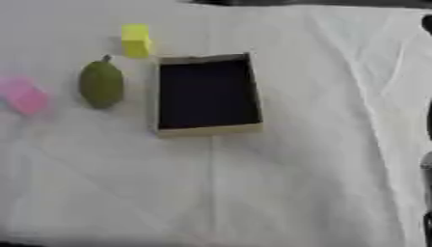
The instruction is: Pick up objects on the table and place them in the box.
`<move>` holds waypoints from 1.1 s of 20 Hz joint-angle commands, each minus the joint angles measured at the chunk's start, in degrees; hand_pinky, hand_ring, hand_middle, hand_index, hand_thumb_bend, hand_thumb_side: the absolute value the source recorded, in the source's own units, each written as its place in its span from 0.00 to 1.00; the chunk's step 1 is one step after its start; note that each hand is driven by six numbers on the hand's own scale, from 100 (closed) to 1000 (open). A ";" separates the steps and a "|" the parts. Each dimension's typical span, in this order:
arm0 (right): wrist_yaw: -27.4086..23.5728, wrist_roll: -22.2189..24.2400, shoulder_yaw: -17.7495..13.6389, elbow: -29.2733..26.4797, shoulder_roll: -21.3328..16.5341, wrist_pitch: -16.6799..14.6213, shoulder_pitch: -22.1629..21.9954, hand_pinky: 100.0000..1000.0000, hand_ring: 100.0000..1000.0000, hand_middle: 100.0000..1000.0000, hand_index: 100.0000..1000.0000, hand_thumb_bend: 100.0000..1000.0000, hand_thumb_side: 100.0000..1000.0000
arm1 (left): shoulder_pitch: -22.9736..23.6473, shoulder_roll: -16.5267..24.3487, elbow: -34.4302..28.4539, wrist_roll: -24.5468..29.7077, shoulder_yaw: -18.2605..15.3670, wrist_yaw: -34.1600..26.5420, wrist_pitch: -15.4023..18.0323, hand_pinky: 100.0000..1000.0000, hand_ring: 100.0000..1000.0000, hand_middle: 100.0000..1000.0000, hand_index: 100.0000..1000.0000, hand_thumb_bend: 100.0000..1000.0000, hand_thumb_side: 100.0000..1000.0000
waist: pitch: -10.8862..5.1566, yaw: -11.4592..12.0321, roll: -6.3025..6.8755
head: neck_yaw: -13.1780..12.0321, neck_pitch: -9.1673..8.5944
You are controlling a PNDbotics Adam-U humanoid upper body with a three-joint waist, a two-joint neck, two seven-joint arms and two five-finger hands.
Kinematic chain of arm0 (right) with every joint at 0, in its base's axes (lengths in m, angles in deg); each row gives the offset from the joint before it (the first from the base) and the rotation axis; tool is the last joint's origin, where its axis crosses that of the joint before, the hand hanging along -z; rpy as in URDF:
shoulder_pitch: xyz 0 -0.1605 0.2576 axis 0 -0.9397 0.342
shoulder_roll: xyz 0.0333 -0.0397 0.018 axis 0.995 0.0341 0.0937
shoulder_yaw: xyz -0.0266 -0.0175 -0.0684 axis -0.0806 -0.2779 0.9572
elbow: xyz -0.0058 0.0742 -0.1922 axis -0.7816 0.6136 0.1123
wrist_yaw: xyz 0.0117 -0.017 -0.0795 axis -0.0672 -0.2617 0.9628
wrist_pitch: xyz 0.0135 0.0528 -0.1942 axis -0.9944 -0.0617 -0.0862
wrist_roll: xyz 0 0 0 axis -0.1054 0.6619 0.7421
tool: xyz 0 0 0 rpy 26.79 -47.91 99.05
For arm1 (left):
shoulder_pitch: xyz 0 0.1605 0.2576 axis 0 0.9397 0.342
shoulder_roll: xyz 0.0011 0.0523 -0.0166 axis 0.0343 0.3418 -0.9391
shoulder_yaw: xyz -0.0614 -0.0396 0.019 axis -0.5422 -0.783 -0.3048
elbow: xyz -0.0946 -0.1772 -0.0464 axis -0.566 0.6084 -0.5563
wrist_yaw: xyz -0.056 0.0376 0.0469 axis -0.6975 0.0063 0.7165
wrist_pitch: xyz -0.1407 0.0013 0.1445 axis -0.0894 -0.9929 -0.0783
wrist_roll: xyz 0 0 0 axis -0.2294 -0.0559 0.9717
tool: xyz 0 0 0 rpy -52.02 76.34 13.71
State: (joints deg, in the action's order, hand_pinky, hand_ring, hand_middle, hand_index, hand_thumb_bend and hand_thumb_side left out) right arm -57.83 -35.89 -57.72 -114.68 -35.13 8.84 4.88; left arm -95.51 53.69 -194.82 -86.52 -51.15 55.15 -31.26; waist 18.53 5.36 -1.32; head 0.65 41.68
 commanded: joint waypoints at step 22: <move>0.76 0.23 -0.30 -1.16 -2.56 -0.18 0.11 0.88 0.96 0.52 0.81 0.00 0.59 | 10.82 33.65 -0.86 4.11 -3.43 12.30 -29.60 0.88 0.76 0.75 0.87 0.03 0.56 | -0.15 0.52 2.08 | 2.03 -0.66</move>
State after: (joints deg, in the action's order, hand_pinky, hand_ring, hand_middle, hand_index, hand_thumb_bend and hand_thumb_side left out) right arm -57.35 -35.74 -57.73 -114.68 -36.03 8.74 4.81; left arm -84.51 83.89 -194.82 -83.57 -53.39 67.29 -58.83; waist 18.60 5.79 -0.12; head 2.43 41.65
